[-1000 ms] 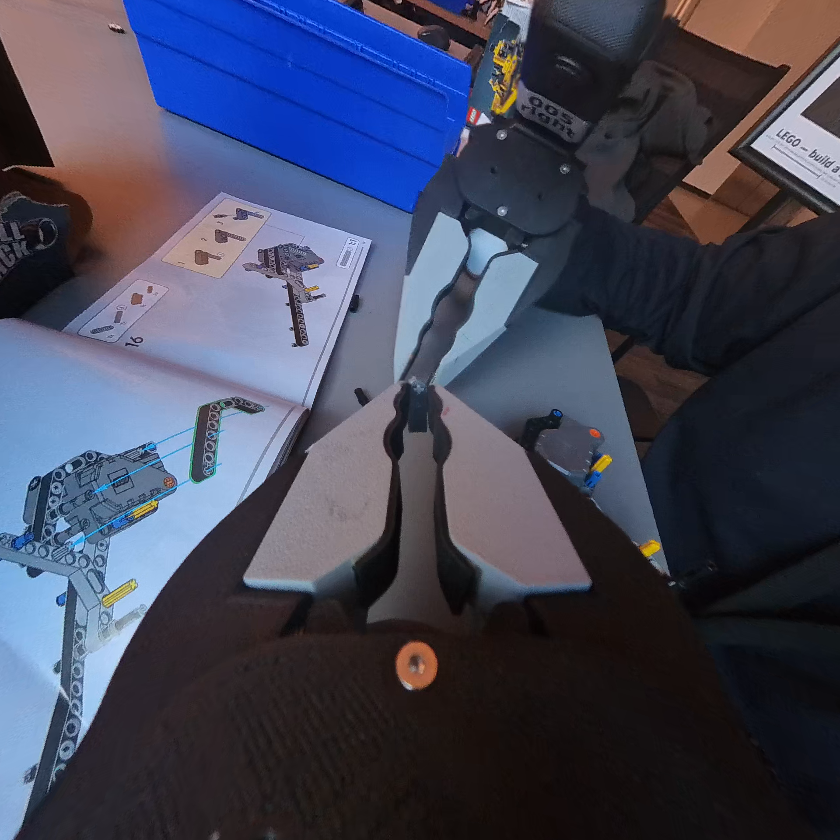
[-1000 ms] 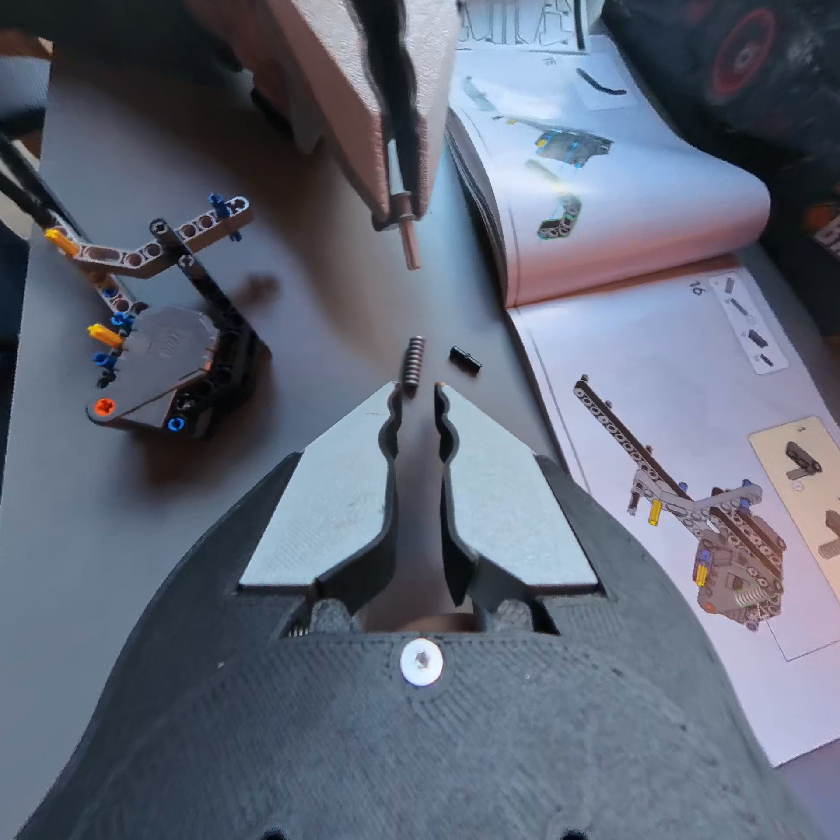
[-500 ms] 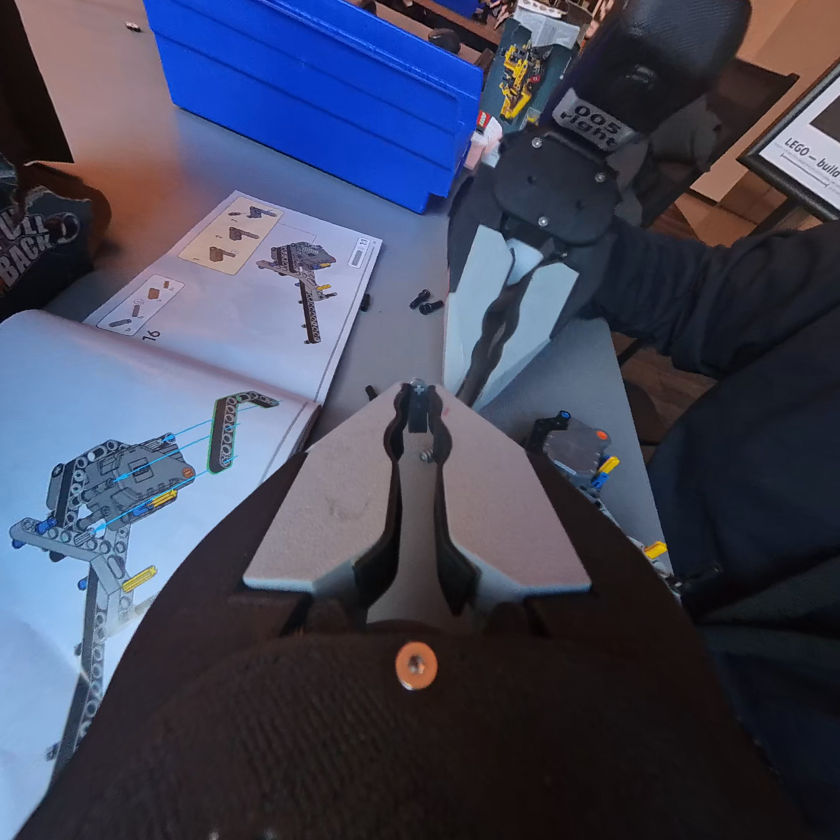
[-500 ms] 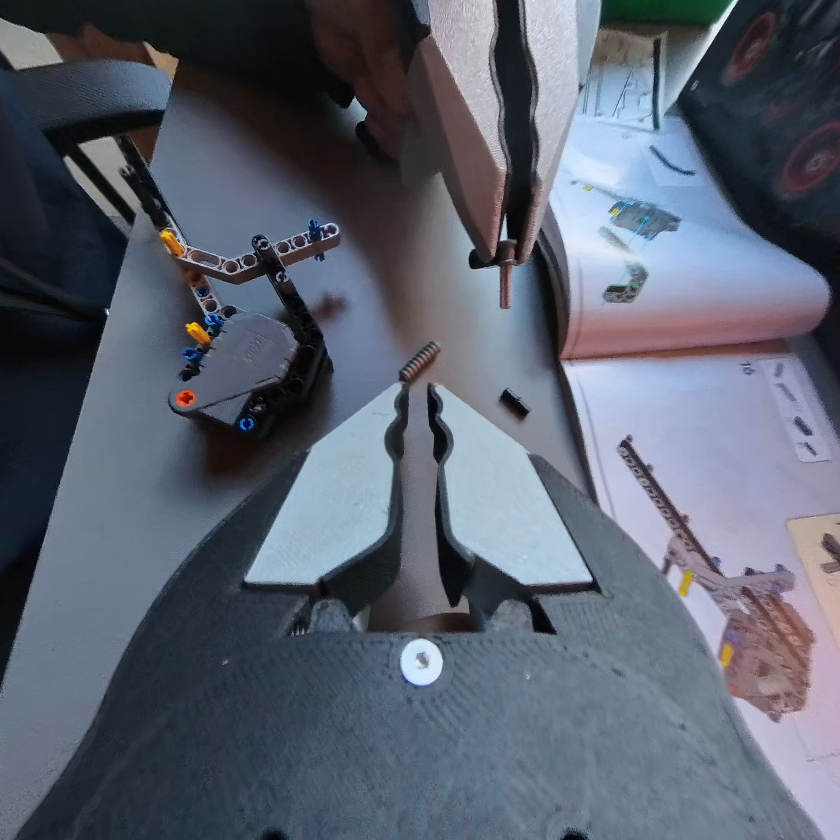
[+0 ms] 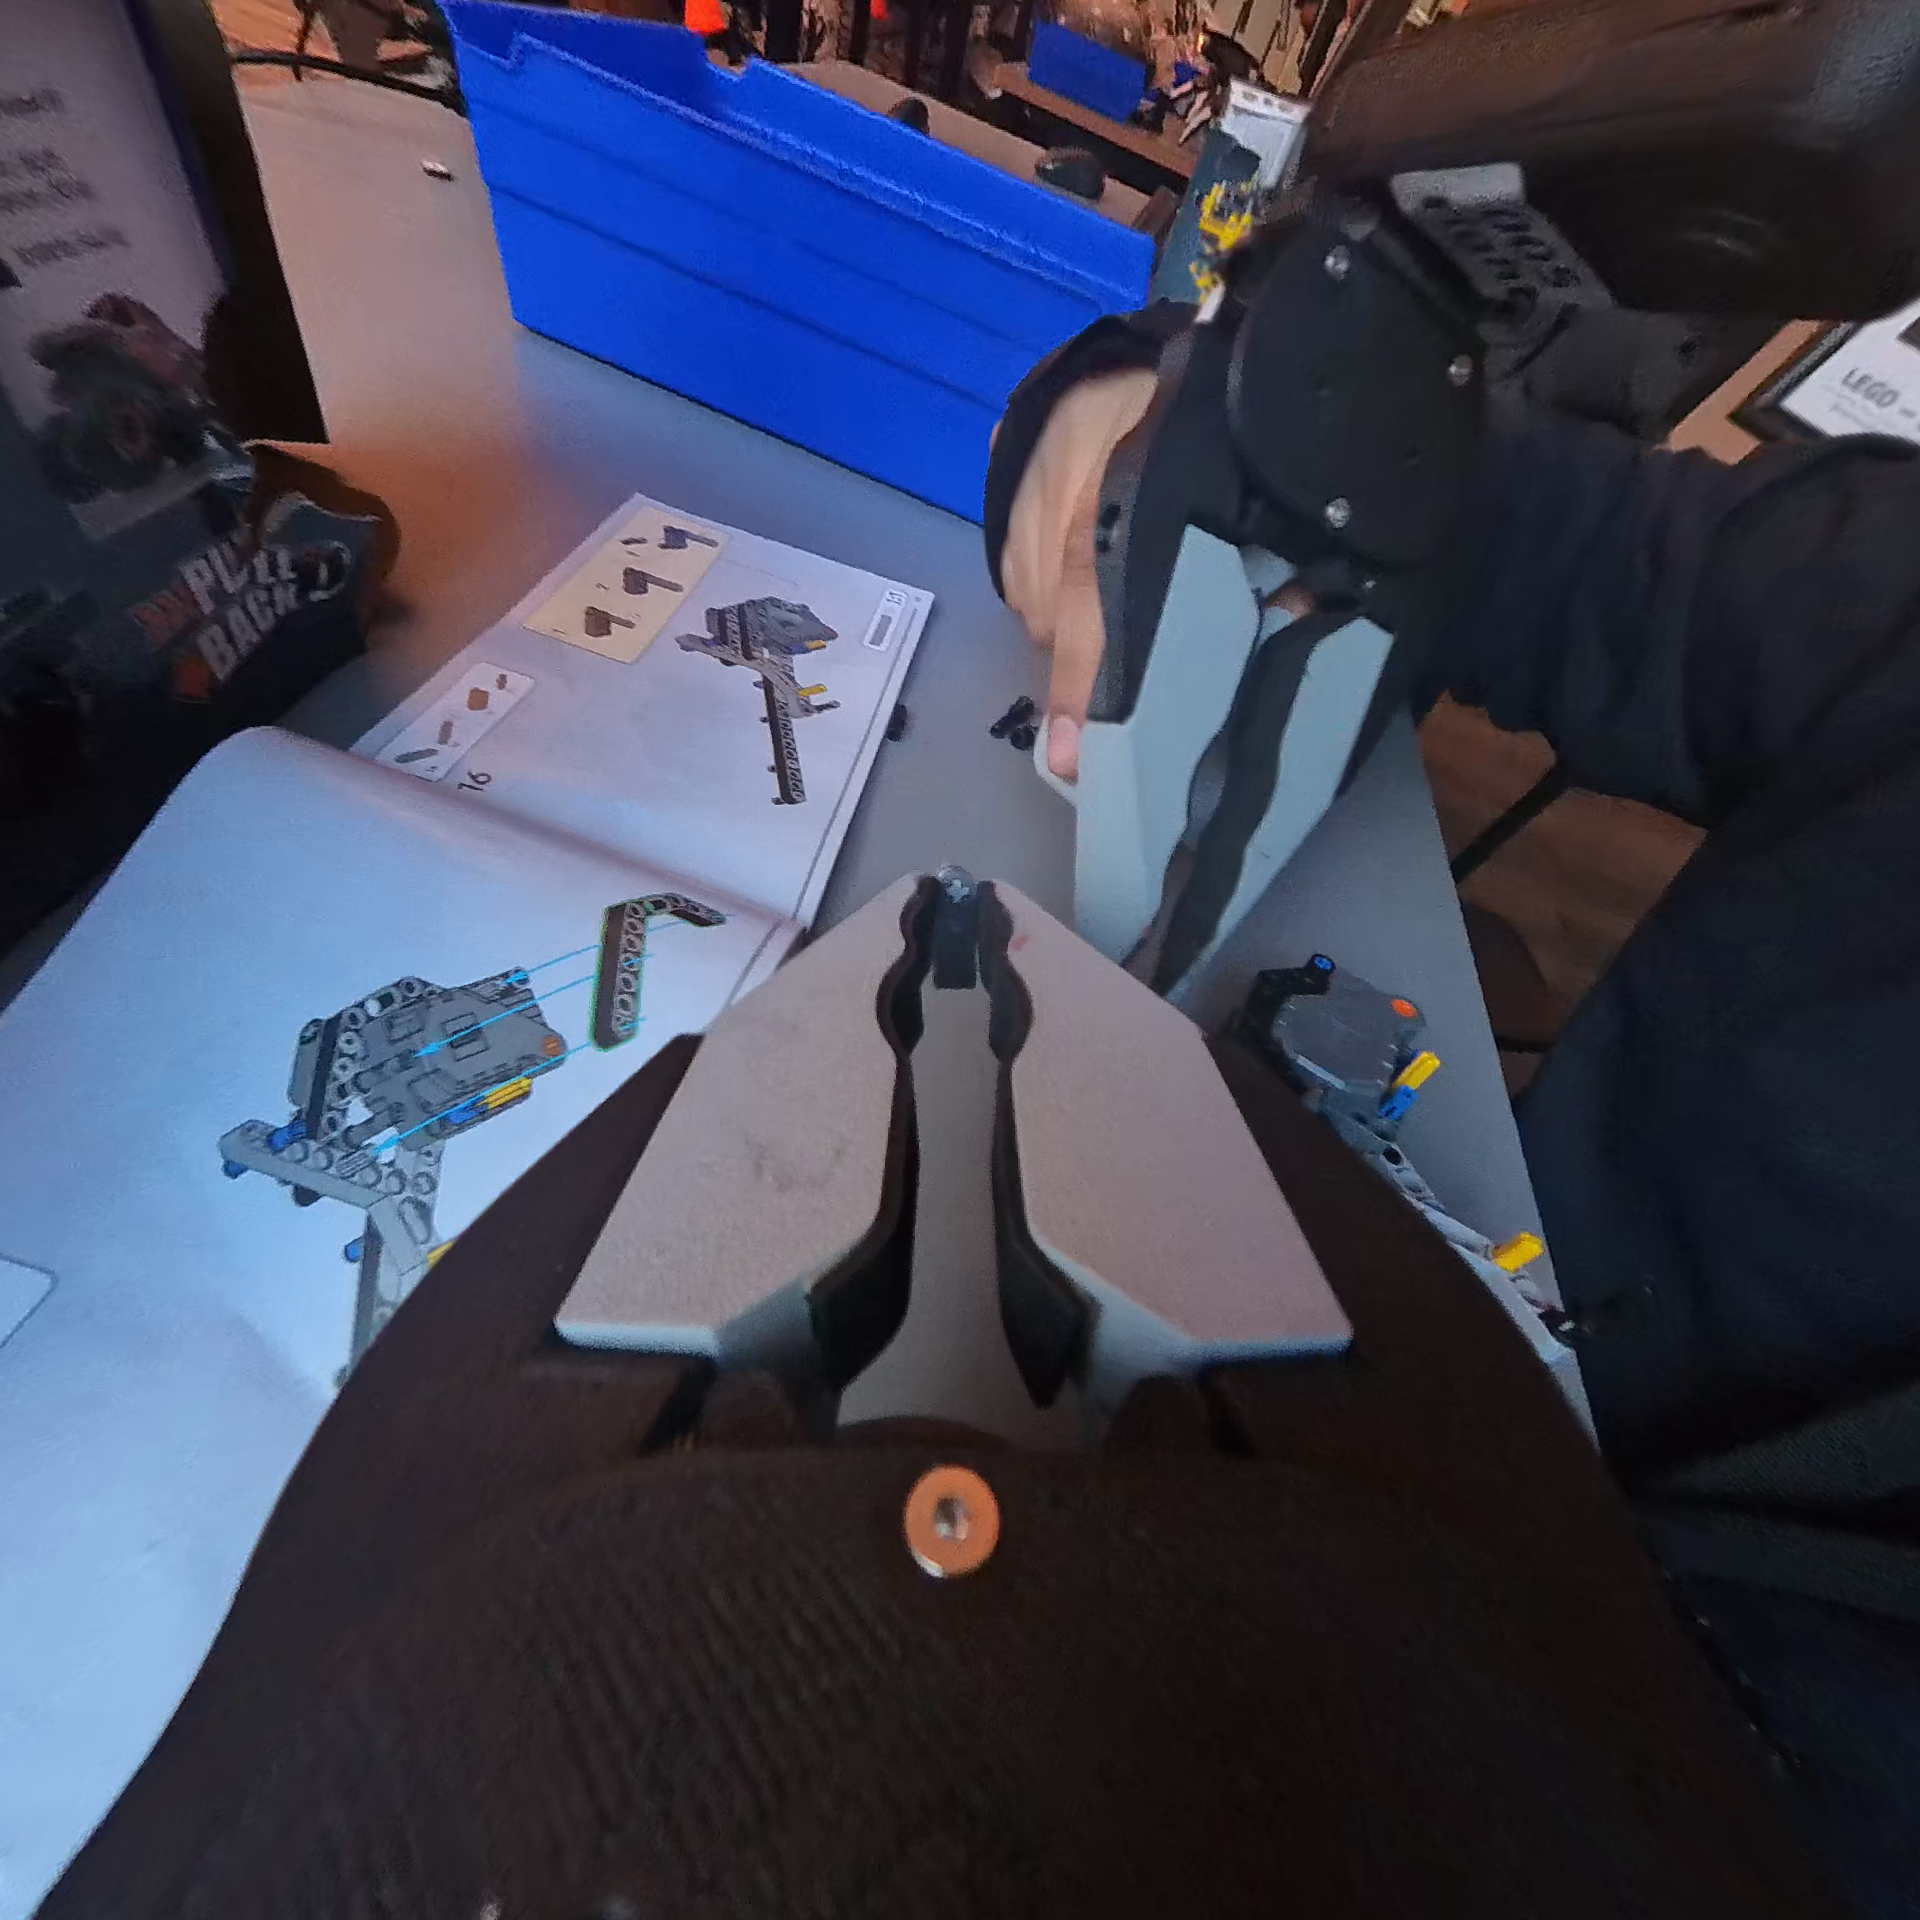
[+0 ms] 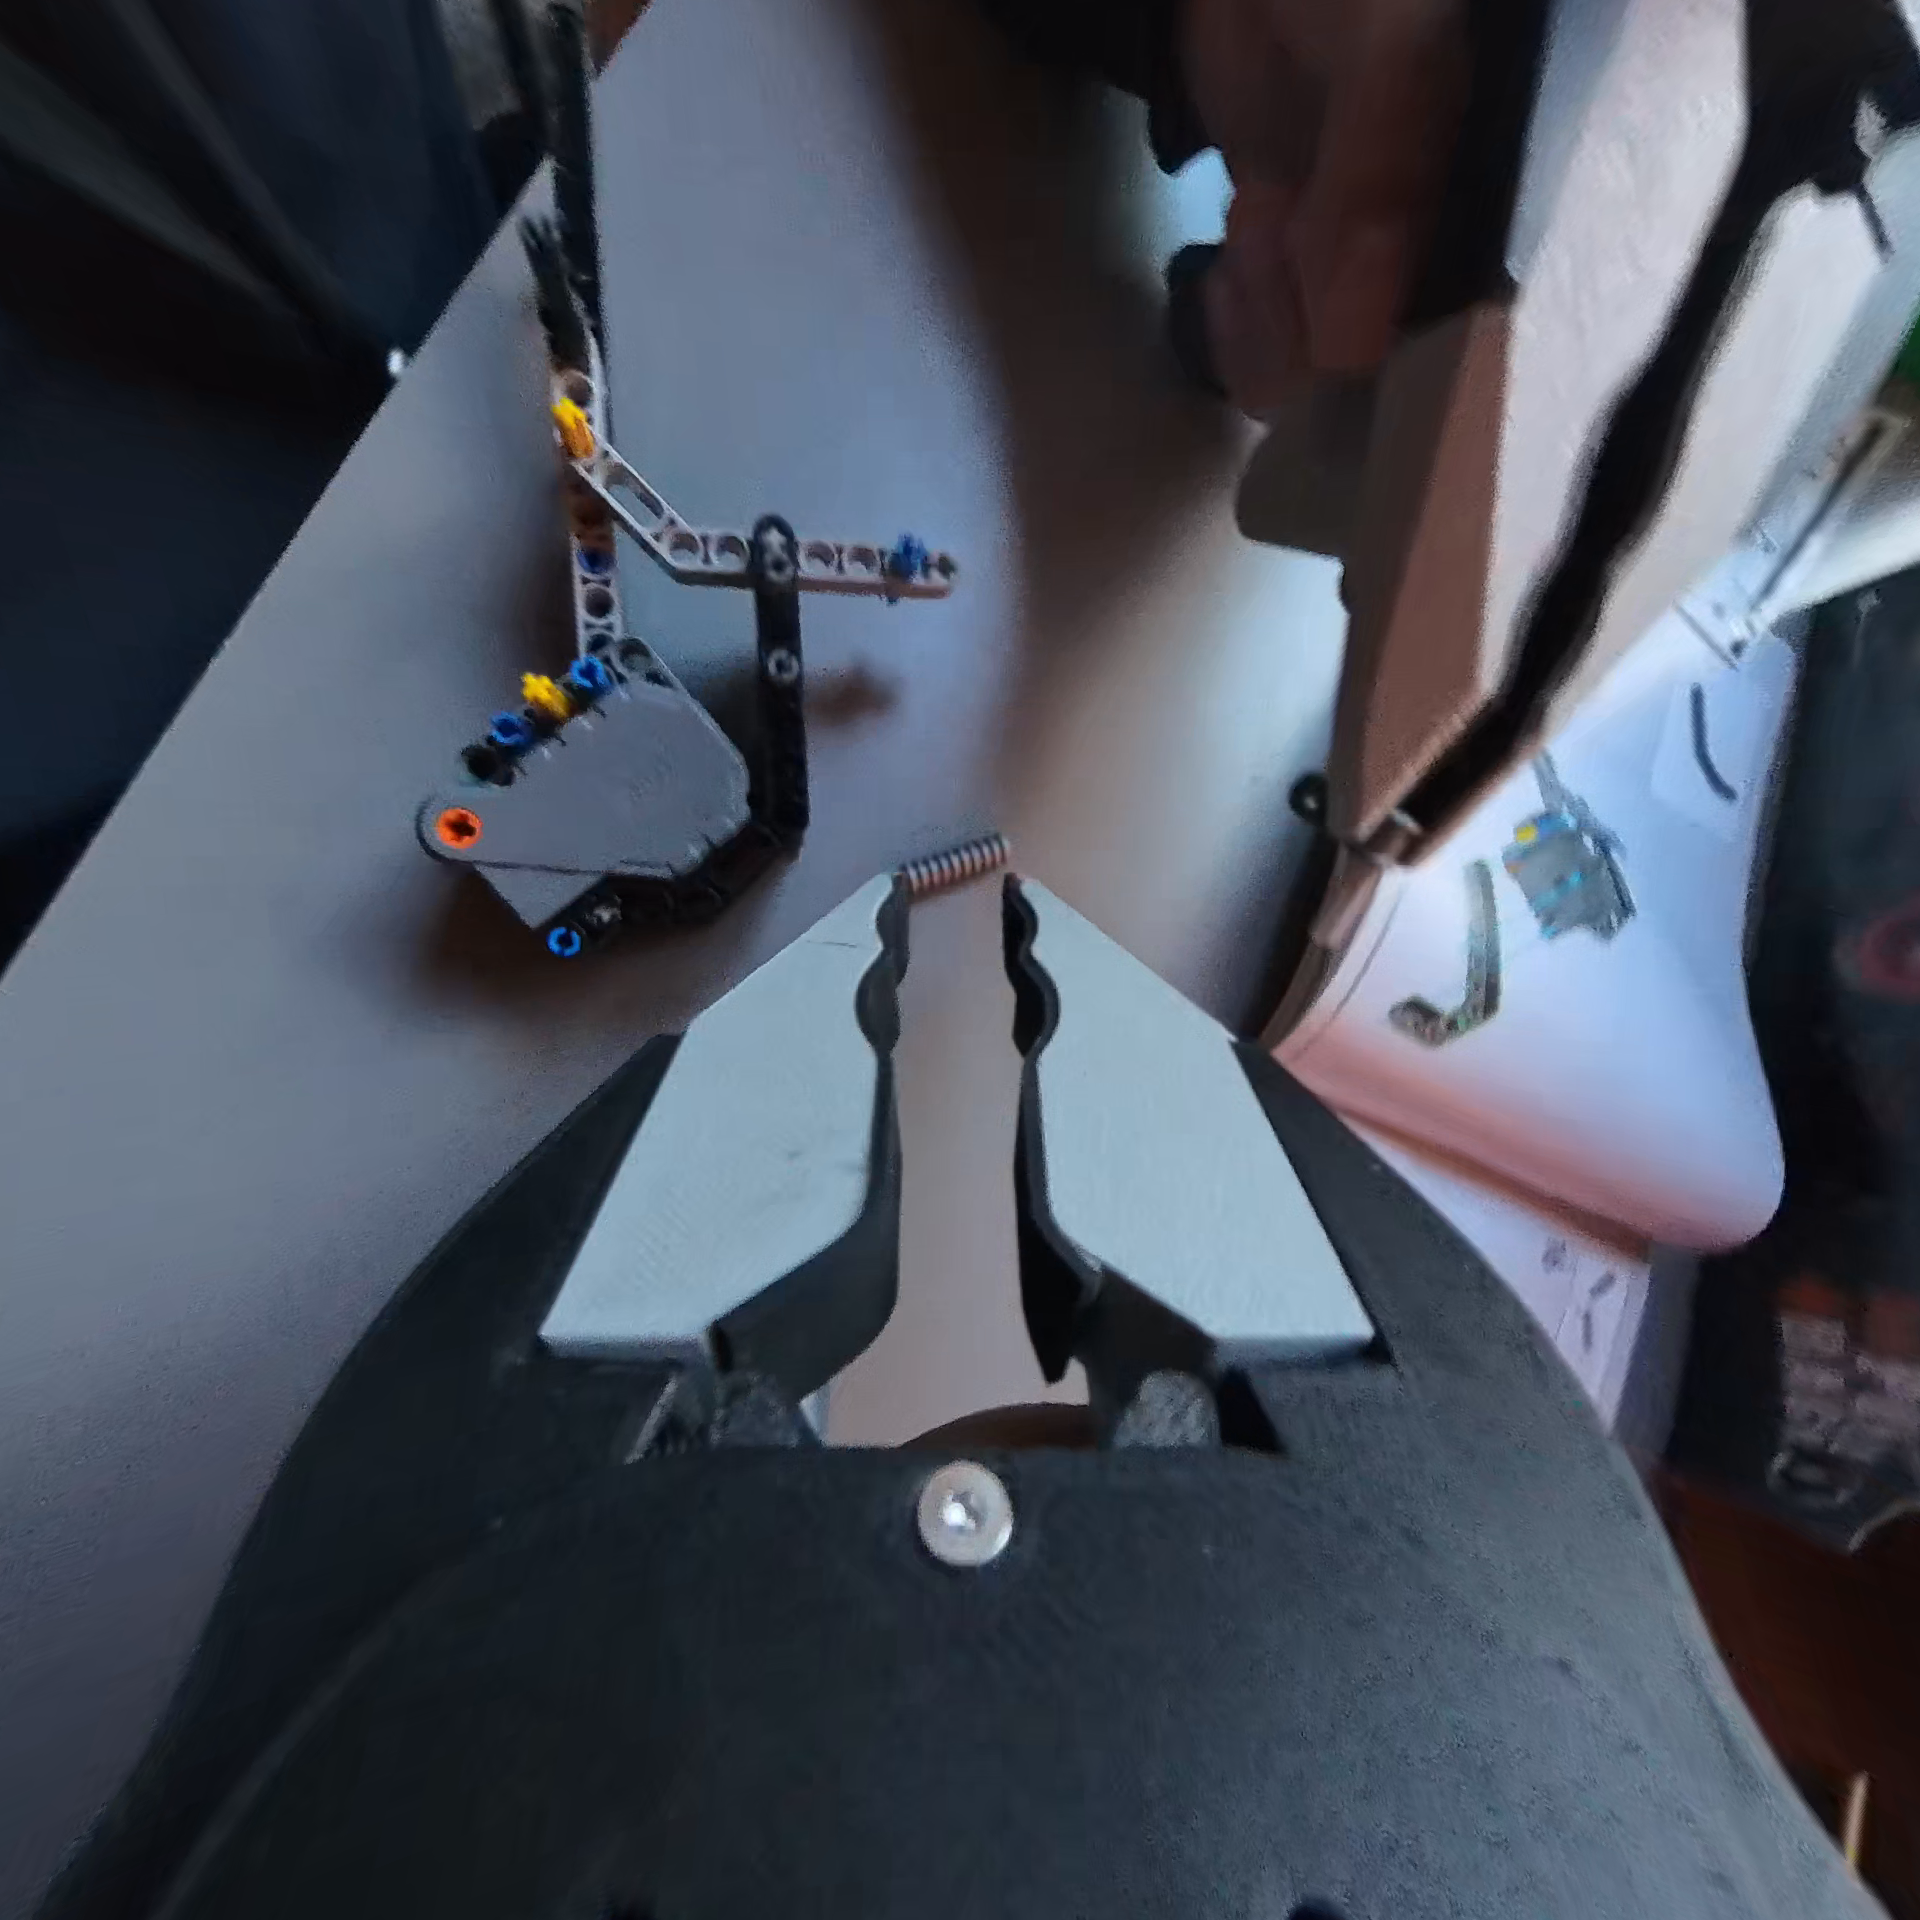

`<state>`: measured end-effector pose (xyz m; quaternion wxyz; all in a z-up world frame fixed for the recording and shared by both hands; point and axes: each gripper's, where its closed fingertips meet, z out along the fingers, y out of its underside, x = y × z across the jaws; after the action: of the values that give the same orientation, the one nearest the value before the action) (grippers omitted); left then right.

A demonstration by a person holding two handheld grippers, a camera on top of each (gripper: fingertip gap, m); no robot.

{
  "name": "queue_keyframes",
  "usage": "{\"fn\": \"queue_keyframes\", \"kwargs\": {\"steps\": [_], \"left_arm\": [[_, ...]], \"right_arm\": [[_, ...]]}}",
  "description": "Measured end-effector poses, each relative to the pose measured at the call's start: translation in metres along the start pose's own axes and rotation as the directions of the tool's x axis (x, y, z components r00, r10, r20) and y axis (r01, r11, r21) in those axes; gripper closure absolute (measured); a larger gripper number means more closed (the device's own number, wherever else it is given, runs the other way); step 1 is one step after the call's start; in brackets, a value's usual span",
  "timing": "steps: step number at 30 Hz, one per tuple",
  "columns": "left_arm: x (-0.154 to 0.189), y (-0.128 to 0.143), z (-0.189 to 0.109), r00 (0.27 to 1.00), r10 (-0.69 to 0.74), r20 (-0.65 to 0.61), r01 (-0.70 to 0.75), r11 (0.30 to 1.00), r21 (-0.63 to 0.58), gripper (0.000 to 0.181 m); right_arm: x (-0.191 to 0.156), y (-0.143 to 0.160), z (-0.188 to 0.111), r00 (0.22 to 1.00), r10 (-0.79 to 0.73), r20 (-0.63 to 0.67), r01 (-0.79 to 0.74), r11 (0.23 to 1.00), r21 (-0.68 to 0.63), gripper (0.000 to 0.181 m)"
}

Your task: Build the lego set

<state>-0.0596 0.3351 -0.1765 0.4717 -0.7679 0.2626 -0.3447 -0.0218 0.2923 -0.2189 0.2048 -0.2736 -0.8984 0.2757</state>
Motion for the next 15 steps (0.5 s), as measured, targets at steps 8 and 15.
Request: {"fn": "queue_keyframes", "kwargs": {"steps": [8,15], "left_arm": [[-0.006,-0.009,-0.012,1.0,0.003,0.024,-0.004,0.999,0.036,0.176],[-0.001,-0.01,-0.013,1.0,0.003,0.009,-0.004,0.999,0.042,0.176]], "right_arm": [[-0.001,0.01,0.027,0.986,-0.062,0.157,0.086,0.985,-0.152,0.157],[0.007,0.022,0.02,0.991,0.129,0.041,-0.123,0.984,-0.132,0.169]]}}
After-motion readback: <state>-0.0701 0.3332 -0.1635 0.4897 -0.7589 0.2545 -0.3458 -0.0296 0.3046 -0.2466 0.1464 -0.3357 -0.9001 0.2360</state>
